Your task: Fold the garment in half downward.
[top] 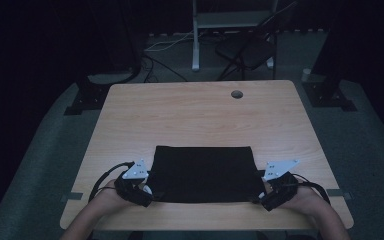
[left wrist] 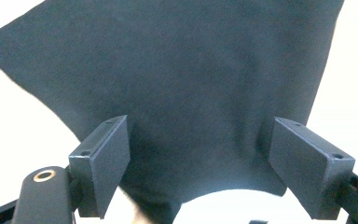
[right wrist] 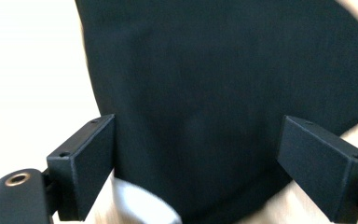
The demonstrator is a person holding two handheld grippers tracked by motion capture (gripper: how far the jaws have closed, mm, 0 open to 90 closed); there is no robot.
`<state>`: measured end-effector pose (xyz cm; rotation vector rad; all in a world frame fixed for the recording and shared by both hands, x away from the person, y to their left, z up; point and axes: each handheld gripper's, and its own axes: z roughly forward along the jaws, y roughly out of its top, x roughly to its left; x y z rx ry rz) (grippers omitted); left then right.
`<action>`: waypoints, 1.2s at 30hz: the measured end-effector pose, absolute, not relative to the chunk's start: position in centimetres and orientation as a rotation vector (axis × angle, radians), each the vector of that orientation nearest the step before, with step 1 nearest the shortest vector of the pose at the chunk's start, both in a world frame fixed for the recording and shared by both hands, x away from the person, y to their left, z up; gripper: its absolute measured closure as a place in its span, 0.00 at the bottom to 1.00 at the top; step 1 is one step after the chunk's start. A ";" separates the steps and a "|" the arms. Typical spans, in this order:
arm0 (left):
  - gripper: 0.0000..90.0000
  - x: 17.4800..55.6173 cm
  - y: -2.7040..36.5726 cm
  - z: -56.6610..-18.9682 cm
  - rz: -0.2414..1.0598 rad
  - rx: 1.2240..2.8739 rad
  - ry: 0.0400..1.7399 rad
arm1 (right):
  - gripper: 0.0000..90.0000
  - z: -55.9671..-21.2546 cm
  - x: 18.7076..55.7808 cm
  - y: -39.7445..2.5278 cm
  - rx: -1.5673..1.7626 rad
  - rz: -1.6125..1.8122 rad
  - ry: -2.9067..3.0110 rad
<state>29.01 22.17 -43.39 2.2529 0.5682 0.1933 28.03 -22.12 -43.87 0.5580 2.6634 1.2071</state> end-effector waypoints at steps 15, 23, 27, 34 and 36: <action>0.16 29.4 21.6 -44.1 0.257 2.290 0.533 | 0.03 -44.7 30.3 -20.8 0.602 1.154 2.675; 0.13 30.7 21.3 -44.1 0.248 2.293 0.532 | 0.01 -44.8 32.0 -21.0 0.632 1.159 2.665; 0.13 31.7 21.2 -44.0 0.242 2.281 0.558 | 0.01 -44.7 32.2 -21.0 0.644 1.158 2.667; 0.13 32.5 21.1 -44.1 0.254 2.264 0.584 | 0.00 -44.8 31.5 -20.5 0.635 1.152 2.663; 0.13 32.6 21.0 -44.1 0.254 2.267 0.584 | 0.00 -44.8 31.5 -20.5 0.645 1.152 2.666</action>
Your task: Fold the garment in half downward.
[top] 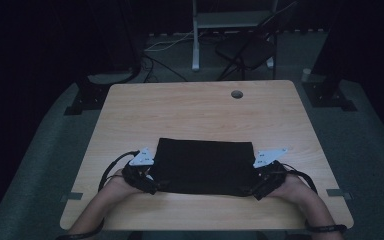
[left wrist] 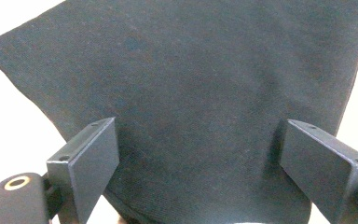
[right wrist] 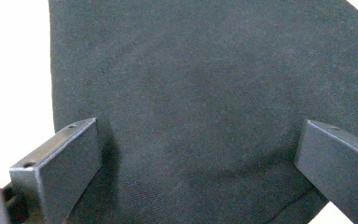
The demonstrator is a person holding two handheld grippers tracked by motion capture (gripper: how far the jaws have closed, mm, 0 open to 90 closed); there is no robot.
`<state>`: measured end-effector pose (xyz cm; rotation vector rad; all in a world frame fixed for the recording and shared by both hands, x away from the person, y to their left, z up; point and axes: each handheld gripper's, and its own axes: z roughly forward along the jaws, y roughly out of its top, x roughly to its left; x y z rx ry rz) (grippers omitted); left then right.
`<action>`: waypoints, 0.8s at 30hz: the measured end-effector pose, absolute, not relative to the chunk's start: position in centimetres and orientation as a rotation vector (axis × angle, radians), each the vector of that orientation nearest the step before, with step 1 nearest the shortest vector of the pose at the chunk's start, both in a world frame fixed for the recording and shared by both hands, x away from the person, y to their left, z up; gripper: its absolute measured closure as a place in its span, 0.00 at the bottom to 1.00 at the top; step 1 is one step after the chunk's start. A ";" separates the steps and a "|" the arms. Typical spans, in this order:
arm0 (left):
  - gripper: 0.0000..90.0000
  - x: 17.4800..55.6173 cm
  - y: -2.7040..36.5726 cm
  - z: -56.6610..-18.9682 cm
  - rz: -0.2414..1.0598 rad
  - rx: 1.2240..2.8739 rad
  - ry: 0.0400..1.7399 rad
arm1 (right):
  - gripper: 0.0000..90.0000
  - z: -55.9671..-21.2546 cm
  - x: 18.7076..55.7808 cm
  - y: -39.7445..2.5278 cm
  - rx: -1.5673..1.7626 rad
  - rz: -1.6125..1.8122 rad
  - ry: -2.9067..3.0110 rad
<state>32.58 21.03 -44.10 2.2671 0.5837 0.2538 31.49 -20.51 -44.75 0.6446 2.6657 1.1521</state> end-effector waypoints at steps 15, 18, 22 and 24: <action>0.13 29.7 22.0 -43.7 0.298 2.225 0.624 | 0.01 -43.7 29.9 -21.4 0.814 1.276 2.514; 0.13 29.3 22.6 -43.7 0.306 2.214 0.639 | 0.01 -43.7 29.5 -22.0 0.846 1.287 2.496; 0.13 29.1 23.5 -43.8 0.306 2.218 0.663 | 0.01 -44.2 28.9 -23.0 0.875 1.281 2.482; 0.13 28.9 23.8 -43.8 0.319 2.216 0.670 | 0.01 -44.4 28.5 -23.6 0.894 1.293 2.473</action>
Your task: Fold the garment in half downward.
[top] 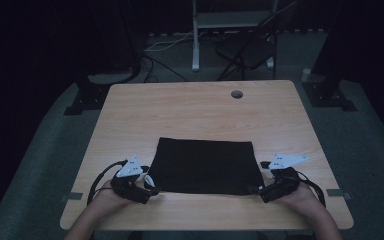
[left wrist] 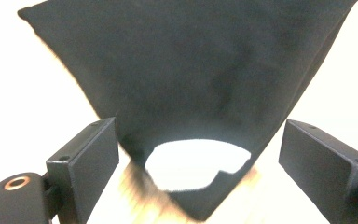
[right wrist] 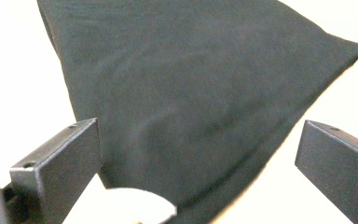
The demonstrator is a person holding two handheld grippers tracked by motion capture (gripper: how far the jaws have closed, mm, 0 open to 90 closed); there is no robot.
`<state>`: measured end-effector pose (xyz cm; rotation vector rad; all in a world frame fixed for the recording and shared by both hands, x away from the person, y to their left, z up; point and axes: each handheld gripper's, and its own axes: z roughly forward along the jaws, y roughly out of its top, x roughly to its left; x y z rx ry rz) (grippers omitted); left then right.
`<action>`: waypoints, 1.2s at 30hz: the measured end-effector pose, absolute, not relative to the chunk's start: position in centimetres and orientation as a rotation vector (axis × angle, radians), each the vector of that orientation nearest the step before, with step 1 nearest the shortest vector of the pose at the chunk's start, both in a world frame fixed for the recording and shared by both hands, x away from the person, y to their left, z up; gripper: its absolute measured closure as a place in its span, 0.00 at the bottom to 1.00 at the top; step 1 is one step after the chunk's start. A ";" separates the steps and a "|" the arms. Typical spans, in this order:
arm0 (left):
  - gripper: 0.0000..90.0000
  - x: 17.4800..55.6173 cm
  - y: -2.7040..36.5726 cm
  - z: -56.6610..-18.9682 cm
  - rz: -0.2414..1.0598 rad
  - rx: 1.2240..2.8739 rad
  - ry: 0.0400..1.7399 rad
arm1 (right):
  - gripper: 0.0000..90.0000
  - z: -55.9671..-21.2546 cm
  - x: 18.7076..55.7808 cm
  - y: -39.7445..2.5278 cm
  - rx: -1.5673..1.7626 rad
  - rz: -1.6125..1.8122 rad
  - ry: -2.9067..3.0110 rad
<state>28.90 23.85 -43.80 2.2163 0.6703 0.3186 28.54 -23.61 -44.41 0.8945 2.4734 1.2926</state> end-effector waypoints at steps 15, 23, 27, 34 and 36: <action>0.13 26.3 27.9 -43.9 0.348 2.164 0.797 | 0.01 -44.5 25.5 -28.1 0.998 1.353 2.395; 0.13 24.2 31.5 -44.0 0.387 2.089 0.902 | 0.01 -44.6 23.8 -31.0 1.046 1.335 2.383; 0.13 23.7 33.3 -44.1 0.397 2.067 0.952 | 0.01 -44.7 23.4 -32.4 1.084 1.333 2.355; 0.13 23.3 36.1 -44.0 0.429 2.049 1.008 | 0.01 -44.7 23.2 -35.1 1.183 1.340 2.290; 0.13 23.5 37.3 -44.1 0.438 2.040 1.034 | 0.01 -44.7 23.0 -36.3 1.218 1.311 2.267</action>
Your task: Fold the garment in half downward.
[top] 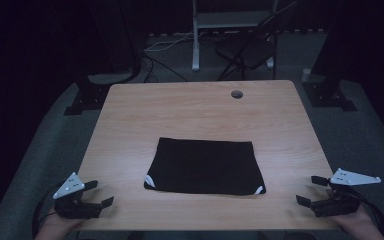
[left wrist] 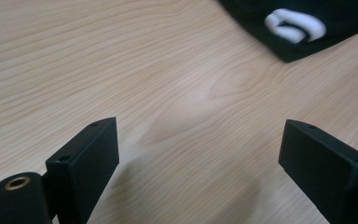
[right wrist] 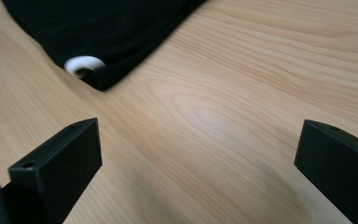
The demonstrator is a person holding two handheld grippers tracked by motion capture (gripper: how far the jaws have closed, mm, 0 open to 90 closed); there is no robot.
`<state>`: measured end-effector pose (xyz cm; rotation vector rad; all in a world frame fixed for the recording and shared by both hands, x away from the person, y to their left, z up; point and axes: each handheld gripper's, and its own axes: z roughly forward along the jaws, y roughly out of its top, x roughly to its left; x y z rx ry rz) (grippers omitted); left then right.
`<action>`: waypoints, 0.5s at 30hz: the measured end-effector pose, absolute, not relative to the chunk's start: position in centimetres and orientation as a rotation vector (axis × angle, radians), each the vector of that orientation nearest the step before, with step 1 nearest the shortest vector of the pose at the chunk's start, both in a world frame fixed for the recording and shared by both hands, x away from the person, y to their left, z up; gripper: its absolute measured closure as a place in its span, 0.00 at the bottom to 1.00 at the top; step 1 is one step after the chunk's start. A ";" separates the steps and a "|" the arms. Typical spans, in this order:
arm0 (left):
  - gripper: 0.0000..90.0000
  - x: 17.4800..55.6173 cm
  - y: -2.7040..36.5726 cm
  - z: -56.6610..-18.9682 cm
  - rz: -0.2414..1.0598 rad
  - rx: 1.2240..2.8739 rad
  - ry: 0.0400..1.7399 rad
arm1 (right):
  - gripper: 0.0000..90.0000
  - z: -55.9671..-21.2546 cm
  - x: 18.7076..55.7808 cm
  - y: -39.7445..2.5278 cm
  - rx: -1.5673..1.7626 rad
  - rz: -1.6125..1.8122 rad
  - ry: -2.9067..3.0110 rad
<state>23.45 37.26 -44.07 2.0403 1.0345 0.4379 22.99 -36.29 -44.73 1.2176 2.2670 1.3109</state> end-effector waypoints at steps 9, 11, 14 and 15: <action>0.13 23.5 39.4 -44.2 0.443 1.980 1.073 | 0.01 -44.8 22.5 -36.6 1.206 1.227 2.276; 0.13 23.4 39.7 -44.2 0.454 1.978 1.081 | 0.01 -44.8 22.5 -36.7 1.212 1.218 2.284; 0.13 23.2 40.1 -44.2 0.453 1.954 1.091 | 0.01 -44.8 22.6 -37.0 1.229 1.235 2.273; 0.13 23.1 40.2 -44.2 0.457 1.952 1.093 | 0.01 -44.8 22.6 -37.1 1.231 1.243 2.271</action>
